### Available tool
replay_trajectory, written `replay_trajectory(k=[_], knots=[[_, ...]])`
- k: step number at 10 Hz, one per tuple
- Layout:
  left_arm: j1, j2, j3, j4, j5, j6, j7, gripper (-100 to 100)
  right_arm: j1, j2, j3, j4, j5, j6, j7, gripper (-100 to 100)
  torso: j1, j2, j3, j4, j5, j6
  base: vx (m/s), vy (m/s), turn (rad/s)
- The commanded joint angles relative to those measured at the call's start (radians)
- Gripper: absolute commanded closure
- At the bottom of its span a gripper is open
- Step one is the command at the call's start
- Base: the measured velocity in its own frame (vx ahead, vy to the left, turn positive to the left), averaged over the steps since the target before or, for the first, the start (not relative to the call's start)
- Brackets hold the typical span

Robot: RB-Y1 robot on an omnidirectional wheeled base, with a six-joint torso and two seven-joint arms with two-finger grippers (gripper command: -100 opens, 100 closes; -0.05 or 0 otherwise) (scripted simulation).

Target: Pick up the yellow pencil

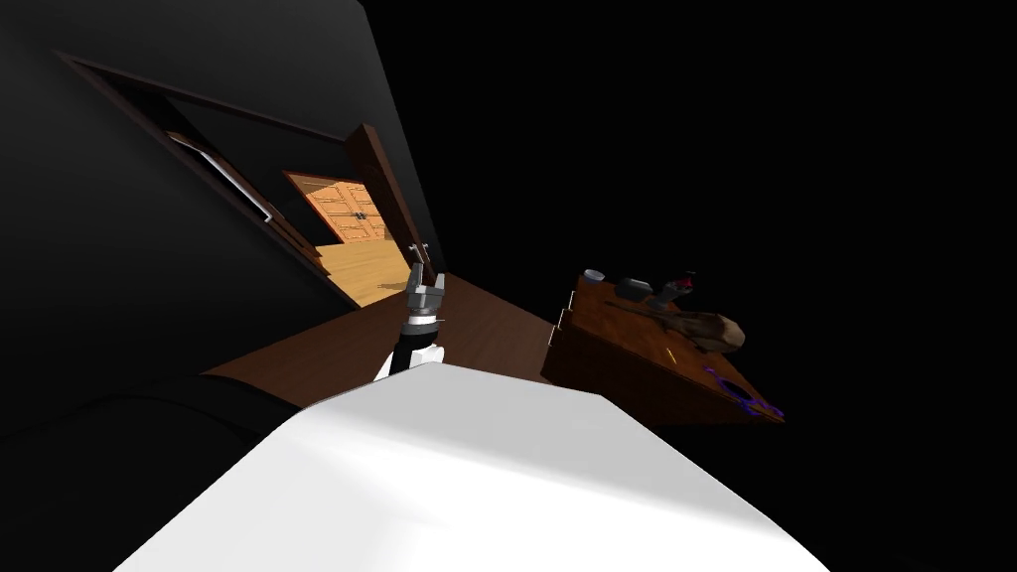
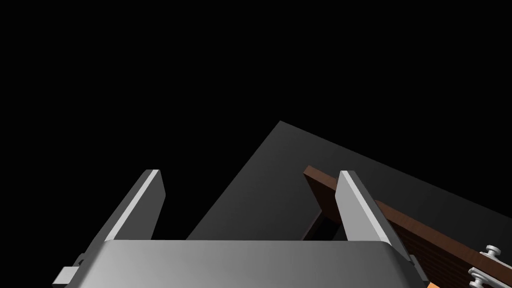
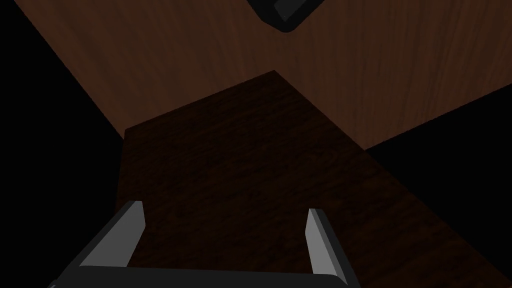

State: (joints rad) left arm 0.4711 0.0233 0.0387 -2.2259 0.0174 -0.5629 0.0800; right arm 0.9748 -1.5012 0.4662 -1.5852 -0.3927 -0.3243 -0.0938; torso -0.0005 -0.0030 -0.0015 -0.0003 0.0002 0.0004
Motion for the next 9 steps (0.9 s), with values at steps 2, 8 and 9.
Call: replay_trajectory(k=[2, 8, 9], knots=[[0.0, 0.0, 0.0, 0.0, 0.0, 0.0, 0.0, 0, 0.008, -0.066, 0.028, 0.061, -0.021, -0.009, -0.004, -100, -0.001, 0.001, 0.0, 0.0, 0.0, 0.001, 0.063, 0.008, 0.085], [0.0, 0.0, 0.0, 0.0, 0.0, 0.0, 0.0, 0, 0.041, -0.21, 0.051, 0.148, -0.065, -0.022, -0.005, -100, -0.003, -0.003, -0.002, -0.001, -0.001, 0.0, 0.093, -0.024, 0.104], [0.0, 0.0, 0.0, 0.0, 0.0, 0.0, 0.0, 0, 0.048, -0.246, 0.055, 0.175, -0.079, -0.027, -0.005, -100, -0.003, -0.001, -0.001, 0.0, -0.001, 0.001, 0.088, -0.033, 0.106]])
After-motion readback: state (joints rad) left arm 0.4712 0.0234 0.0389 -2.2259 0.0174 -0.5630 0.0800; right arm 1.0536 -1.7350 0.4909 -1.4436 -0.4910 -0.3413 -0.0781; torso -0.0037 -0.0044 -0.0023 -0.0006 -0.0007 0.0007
